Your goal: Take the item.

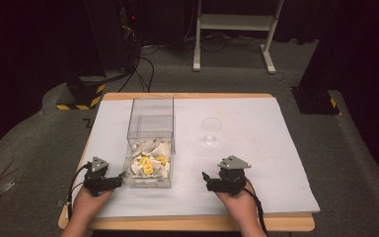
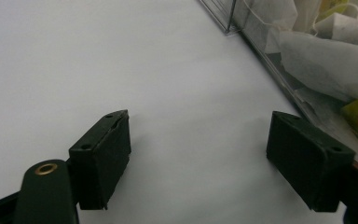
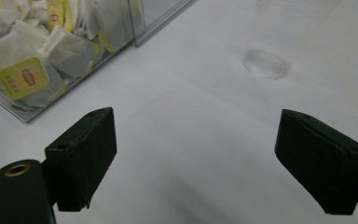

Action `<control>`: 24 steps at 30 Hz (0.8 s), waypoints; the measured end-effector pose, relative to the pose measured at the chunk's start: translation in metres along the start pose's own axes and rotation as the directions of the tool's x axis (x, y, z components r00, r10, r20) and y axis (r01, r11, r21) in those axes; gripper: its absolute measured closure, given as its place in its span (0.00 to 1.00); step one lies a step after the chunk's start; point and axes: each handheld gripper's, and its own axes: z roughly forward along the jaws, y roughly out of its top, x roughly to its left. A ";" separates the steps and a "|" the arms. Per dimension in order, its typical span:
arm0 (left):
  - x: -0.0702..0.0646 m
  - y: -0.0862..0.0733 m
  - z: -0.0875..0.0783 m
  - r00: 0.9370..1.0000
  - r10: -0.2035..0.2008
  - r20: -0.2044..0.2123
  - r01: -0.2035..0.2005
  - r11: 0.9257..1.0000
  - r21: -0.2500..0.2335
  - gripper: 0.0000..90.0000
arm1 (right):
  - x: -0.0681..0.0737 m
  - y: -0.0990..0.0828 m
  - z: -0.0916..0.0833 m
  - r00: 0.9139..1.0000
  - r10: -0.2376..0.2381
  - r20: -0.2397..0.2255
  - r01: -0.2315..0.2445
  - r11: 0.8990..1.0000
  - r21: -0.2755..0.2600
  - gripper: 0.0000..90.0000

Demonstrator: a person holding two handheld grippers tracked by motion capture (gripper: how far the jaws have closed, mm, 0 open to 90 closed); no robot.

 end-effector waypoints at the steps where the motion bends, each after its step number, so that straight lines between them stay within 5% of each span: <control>1: 0.000 0.000 0.000 1.000 0.000 0.000 0.000 1.000 0.000 0.24 | 0.002 0.001 0.001 1.000 -0.001 -0.005 0.001 1.000 0.001 0.15; 24: 0.000 0.000 0.000 1.000 0.000 0.000 0.000 1.000 0.000 0.24 | 0.015 0.019 0.012 0.998 -0.030 -0.047 0.030 1.000 0.006 0.17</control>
